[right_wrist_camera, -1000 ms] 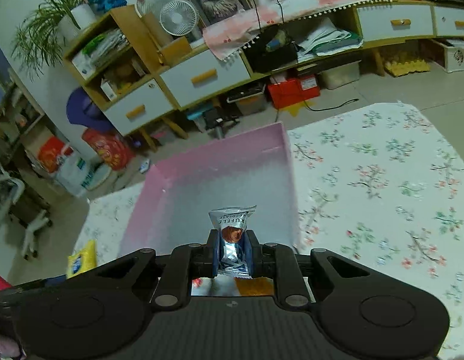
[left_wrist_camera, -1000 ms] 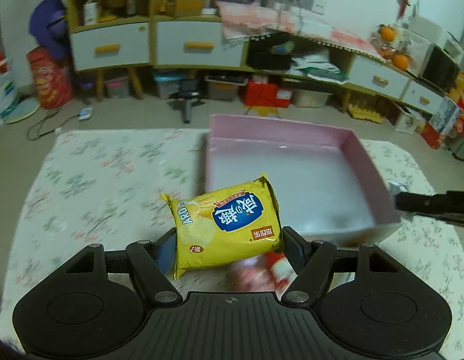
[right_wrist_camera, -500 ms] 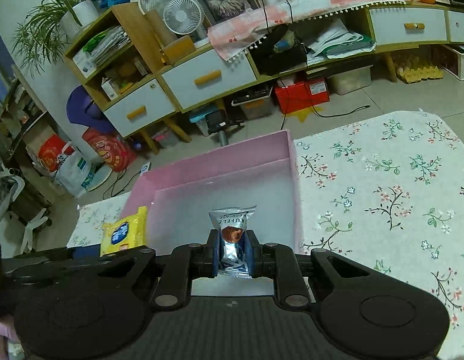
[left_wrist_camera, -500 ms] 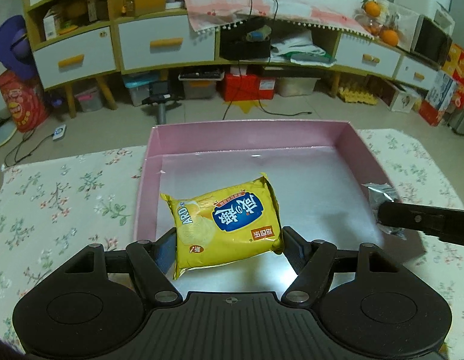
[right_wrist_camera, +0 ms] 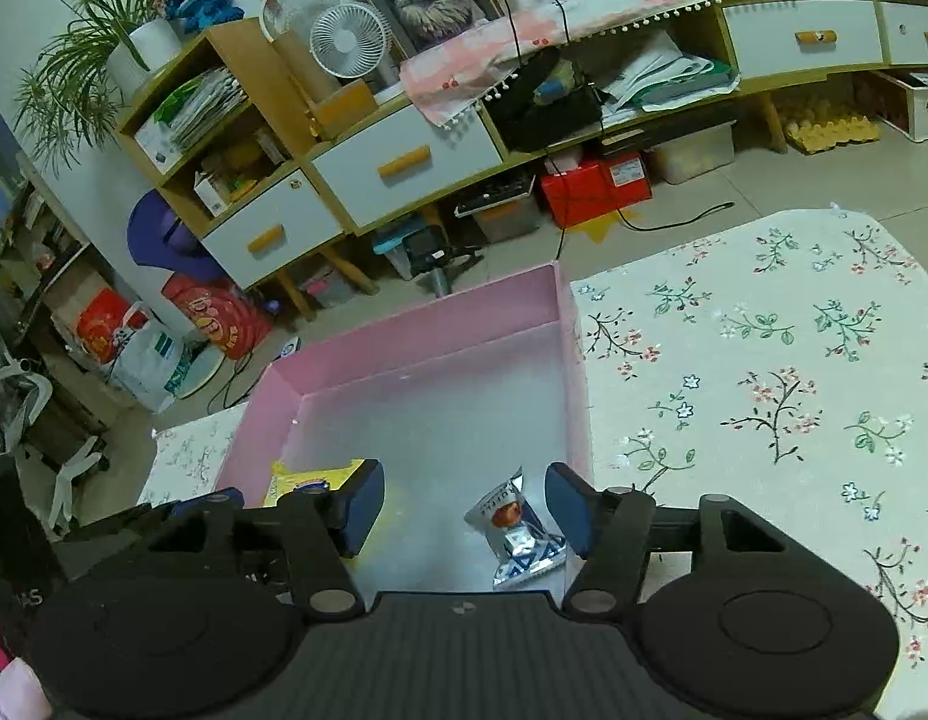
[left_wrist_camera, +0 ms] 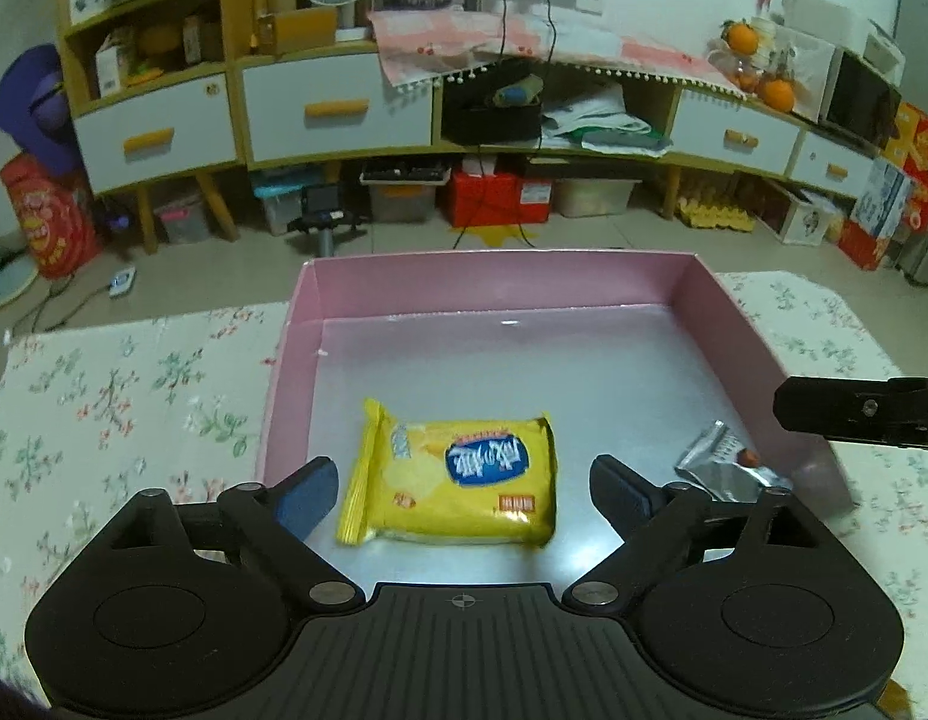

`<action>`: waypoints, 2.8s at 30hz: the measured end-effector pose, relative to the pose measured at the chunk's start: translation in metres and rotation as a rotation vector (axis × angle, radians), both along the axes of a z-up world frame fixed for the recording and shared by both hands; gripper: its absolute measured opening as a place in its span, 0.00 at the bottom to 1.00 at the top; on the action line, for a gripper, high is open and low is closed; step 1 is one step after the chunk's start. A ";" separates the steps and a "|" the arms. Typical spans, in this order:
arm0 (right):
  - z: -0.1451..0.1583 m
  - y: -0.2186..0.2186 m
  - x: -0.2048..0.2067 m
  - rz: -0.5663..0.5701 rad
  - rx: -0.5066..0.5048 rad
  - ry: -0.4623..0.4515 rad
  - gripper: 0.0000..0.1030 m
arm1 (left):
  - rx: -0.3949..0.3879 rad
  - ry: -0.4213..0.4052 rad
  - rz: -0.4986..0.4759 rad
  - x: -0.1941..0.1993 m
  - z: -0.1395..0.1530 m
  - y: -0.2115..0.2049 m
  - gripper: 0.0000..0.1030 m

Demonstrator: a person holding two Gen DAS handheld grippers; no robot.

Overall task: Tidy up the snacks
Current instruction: 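Withdraw both tools from the box back to the snack pile, then grasp yellow waffle bag with right tool while left tool grasps white pastry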

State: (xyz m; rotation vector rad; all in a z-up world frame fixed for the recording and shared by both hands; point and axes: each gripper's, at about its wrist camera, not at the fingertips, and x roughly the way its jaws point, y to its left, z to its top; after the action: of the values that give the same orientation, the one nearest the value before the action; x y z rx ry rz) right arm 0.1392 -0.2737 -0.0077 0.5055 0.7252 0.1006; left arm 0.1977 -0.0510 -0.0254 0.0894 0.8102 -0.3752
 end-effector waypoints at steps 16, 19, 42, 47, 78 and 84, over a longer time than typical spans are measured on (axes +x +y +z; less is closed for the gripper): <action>0.033 0.016 -0.045 0.043 -0.140 0.033 0.64 | -0.019 0.126 0.087 -0.064 0.027 0.060 0.94; 0.033 0.024 -0.052 0.058 -0.168 0.029 0.68 | -0.014 0.138 0.094 -0.078 0.022 0.069 0.94; 0.013 0.043 -0.121 0.246 -0.455 -0.126 0.71 | 0.011 0.128 -0.052 -0.149 -0.020 0.098 0.94; 0.001 0.047 -0.137 0.335 -0.505 -0.136 0.72 | -0.003 0.130 -0.067 -0.159 -0.024 0.100 0.94; -0.033 0.069 -0.137 0.453 -0.602 -0.064 0.53 | 0.001 0.149 -0.128 -0.164 -0.026 0.083 0.68; -0.032 0.069 -0.137 0.449 -0.603 -0.071 0.53 | 0.003 0.145 -0.126 -0.165 -0.025 0.081 0.65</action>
State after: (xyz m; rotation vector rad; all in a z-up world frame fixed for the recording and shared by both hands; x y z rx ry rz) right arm 0.0021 -0.2047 -0.0399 -0.2411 0.7474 0.3052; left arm 0.0330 0.0302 -0.0504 0.1171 0.9507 -0.5041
